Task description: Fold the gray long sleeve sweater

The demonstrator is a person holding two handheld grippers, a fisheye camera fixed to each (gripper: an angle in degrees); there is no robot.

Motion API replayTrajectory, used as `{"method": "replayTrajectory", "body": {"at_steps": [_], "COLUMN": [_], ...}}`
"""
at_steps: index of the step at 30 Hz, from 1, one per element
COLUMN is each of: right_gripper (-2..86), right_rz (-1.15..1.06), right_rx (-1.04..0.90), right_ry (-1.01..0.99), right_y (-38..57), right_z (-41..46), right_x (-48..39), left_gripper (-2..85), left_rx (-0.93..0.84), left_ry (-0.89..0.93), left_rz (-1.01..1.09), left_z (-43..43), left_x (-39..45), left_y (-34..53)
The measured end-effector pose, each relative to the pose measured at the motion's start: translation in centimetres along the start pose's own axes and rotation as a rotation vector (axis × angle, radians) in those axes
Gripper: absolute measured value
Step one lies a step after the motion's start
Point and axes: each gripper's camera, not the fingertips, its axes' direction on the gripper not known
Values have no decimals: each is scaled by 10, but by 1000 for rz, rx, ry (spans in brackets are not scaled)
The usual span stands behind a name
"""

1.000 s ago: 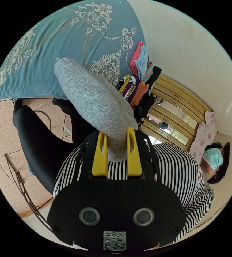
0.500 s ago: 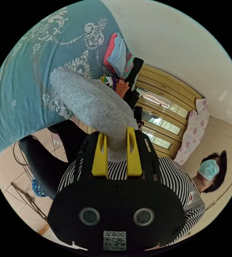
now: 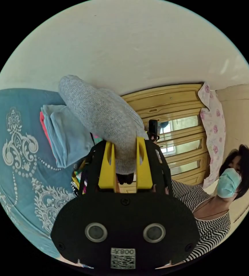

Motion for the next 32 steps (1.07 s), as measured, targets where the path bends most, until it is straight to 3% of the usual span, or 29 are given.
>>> {"method": "replayTrajectory", "body": {"at_steps": [5,9,11,17,23,26,30,32], "right_gripper": [91,88,87,79,39,15,5,3], "right_rz": [73,317,396,323,133,-12,40,64], "right_rx": [-40,-138,-231,-96,27,-38,-314,-349], "right_ry": [129,210,232,175,401,470,702,710], "right_y": [-54,-52,-41,-35,-53,-75,-90,-87], "right_z": [-36,-17,0,-28,-51,-20,52,62], "right_x": [78,190,220,197,94,56,95,105], "left_gripper": [123,125,126,121,83,55,12,7], "left_rx": [19,-154,-179,-103,35,-90,-398,-376], "left_ry": [-57,-200,-217,-276,-449,-460,-628,-582], "left_rz": [-107,-361,-335,-293,-124,-5,102,74], "left_z": [119,224,249,283,312,380,498,517], "left_x": [-79,-168,-172,-142,-57,-34,-52,-51], "left_y": [-61,-66,-66,-94,-119,-147,-166,-170]}}
